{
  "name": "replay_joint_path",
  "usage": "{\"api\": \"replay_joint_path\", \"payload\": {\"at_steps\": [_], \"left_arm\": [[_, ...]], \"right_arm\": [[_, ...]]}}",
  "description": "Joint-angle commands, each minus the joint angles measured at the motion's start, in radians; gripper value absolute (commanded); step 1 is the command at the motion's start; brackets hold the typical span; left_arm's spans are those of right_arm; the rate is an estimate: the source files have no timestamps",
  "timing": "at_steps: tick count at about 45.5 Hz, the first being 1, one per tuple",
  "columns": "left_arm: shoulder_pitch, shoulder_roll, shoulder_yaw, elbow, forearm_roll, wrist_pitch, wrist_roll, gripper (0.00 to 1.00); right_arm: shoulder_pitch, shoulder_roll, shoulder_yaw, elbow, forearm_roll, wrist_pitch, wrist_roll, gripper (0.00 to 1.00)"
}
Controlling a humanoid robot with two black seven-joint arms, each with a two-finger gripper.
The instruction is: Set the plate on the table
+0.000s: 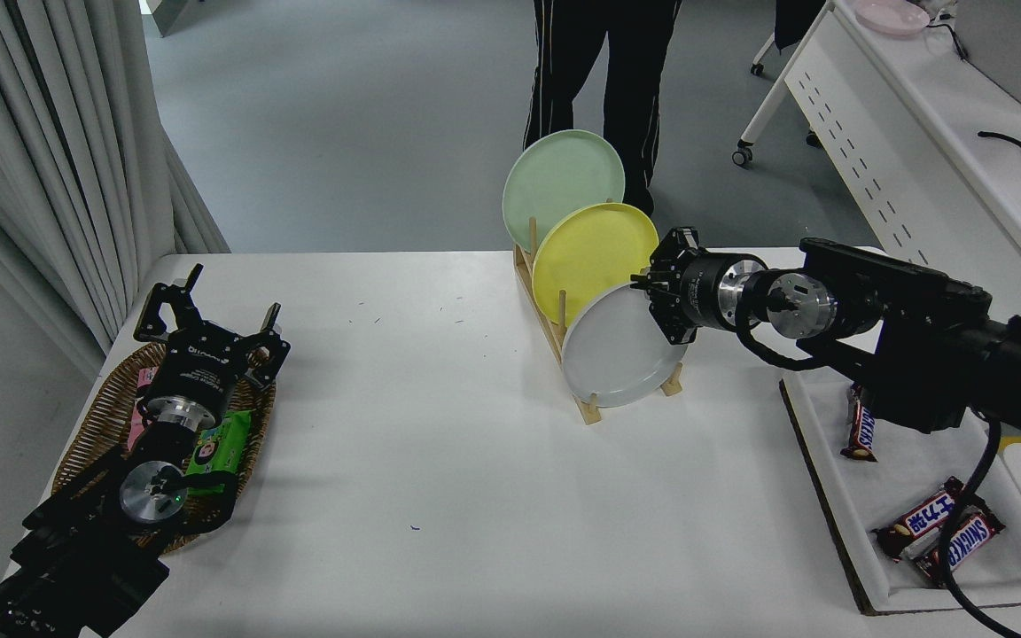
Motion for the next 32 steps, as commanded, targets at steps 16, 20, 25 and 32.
{"api": "replay_joint_path", "payload": {"at_steps": [16,20,25,32], "left_arm": [[0.000,0.000,0.000,0.000,0.000,0.000,0.000,1.00],[0.000,0.000,0.000,0.000,0.000,0.000,0.000,1.00],[0.000,0.000,0.000,0.000,0.000,0.000,0.000,1.00],[0.000,0.000,0.000,0.000,0.000,0.000,0.000,1.00]], "right_arm": [[0.086,-0.075,0.105,0.065,0.055,-0.018,-0.112,0.00],[0.120,-0.085,0.104,0.085,0.114,-0.041,-0.115,0.00],[0.166,-0.108,0.104,0.140,0.161,-0.079,-0.150,0.00],[0.235,-0.137,0.104,0.222,0.256,-0.168,-0.166,0.00]]}}
